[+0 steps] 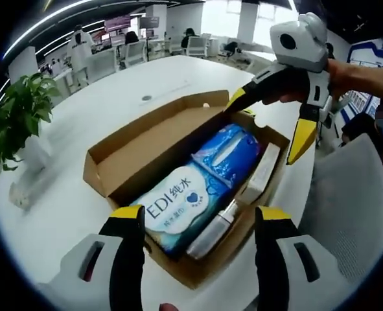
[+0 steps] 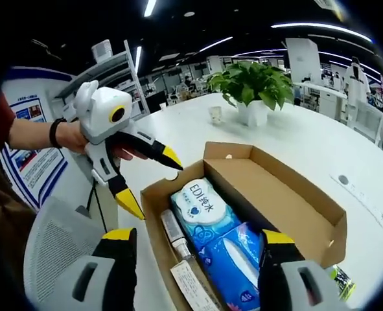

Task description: Operate the shoe box by opening the lid, removing the specified soft item, and placing it in the target area until the item is outside and the box remains undamaged.

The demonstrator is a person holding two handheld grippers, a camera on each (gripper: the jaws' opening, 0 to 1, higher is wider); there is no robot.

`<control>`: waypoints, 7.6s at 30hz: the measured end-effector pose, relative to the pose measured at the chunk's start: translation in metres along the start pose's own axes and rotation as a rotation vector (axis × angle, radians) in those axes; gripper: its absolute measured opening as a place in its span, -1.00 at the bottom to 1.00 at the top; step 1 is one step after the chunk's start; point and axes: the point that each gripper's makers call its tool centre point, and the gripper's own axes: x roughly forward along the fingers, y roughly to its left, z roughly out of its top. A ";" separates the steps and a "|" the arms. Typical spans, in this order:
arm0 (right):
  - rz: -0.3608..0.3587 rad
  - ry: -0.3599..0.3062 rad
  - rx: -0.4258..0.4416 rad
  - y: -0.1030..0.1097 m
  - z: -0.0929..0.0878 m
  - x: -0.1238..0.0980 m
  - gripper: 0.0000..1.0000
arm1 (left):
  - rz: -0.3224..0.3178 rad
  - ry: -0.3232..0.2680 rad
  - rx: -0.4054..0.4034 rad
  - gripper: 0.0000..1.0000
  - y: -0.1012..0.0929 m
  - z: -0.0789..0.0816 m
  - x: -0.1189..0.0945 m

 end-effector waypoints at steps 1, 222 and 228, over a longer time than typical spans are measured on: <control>0.000 0.003 -0.003 0.000 0.000 0.001 0.52 | -0.001 0.003 0.006 0.38 0.001 0.000 0.001; -0.078 0.268 -0.628 -0.002 -0.038 -0.030 0.09 | -0.202 0.161 0.891 0.20 -0.088 0.062 0.049; -0.118 0.269 -0.599 -0.010 -0.050 -0.052 0.09 | -0.224 0.148 0.932 0.20 -0.107 0.076 0.061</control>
